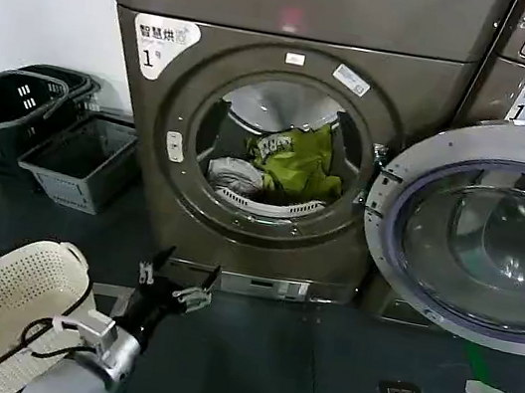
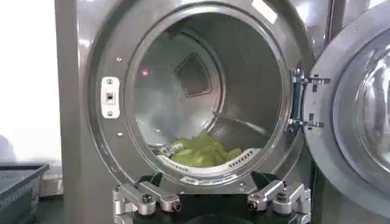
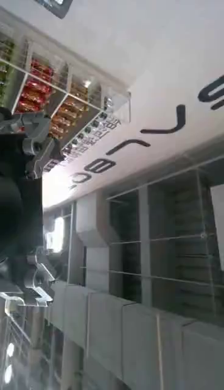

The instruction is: Grasp the clothes from the dryer.

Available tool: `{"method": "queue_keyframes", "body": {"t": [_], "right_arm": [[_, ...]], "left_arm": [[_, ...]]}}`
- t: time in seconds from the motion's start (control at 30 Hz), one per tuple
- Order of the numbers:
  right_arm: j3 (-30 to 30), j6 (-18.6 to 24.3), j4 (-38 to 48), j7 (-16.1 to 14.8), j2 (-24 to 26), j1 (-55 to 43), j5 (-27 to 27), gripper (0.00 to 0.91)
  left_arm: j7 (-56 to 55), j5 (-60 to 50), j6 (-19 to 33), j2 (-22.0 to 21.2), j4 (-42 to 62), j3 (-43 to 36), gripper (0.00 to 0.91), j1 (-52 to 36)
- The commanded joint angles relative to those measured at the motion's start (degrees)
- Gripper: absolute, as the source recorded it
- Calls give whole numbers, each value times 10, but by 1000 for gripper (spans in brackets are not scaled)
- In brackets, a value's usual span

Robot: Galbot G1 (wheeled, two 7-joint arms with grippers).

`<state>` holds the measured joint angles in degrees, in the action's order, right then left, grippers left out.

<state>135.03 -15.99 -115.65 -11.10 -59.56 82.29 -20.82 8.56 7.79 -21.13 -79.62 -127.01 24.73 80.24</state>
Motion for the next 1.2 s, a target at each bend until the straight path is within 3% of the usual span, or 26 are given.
{"method": "queue_keyframes", "body": {"t": [0.03,1.2], "right_arm": [[0,3,1,-1,1,0,-2,907],[30,-5,0,-13,5,10,-16,907]], "left_arm": [[-2,-7,2,0,1,-1,907,1],[-15,-11,15,-2,5,-11,907,0]]}}
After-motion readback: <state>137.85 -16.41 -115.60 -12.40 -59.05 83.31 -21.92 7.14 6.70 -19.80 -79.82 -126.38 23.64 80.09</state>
